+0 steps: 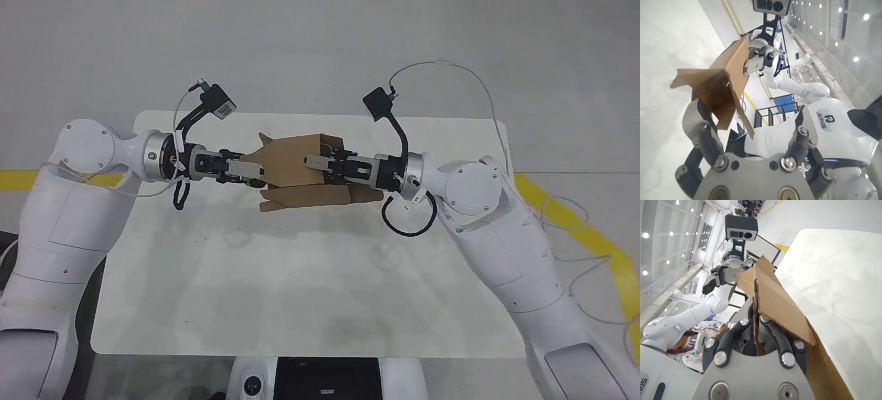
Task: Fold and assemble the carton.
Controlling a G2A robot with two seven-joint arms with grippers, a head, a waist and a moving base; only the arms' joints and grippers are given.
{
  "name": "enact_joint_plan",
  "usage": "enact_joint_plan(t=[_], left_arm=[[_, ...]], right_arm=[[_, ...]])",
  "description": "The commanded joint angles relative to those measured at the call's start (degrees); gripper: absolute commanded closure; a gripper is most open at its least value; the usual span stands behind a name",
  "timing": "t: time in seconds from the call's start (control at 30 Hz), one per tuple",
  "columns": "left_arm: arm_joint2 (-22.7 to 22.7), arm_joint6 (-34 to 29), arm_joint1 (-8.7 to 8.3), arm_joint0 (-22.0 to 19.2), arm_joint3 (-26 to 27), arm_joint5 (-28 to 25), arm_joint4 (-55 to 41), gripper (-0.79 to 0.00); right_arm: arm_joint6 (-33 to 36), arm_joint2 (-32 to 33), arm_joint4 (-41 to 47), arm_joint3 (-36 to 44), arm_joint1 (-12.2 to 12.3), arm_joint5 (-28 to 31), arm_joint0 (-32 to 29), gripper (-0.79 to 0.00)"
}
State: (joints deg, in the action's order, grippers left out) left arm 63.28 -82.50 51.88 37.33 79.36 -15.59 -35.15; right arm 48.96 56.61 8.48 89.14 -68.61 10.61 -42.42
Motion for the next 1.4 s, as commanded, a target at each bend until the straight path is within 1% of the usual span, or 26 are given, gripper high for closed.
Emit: enact_joint_plan(t=[0.0,0.27,0.7,1.03,1.37], left_arm=[[-0.3,-0.1,0.11,-0.1,0.2,0.1,-0.1,-0.785],[0.0,-0.7,0.18,0.2,0.4,0.2,-0.6,-0.785],[0.7,-1.6,0.13,1.6,3.0,1.0,-1.7,-0.785],[0.2,-2.0,0.32,1.8,3.2,1.7,-1.5,-0.785],[0.2,-2.3,0.46,1.9,3.7,1.9,-1.4,-0.785]], right_arm=[[-0.5,-0.3,-0.6,0.0,-0.1,0.1,0.0,0.000],[-4.9,0.1,-3.5,0.3,-0.3,0.6,-0.5,0.000],[-11.4,-0.3,-6.7,2.4,-1.1,1.4,-0.8,0.000],[-12.7,-1.4,-6.5,3.2,-1.9,1.1,0.0,0.000],[-15.4,-0.9,-7.4,2.6,-2.4,1.3,-0.2,0.000]])
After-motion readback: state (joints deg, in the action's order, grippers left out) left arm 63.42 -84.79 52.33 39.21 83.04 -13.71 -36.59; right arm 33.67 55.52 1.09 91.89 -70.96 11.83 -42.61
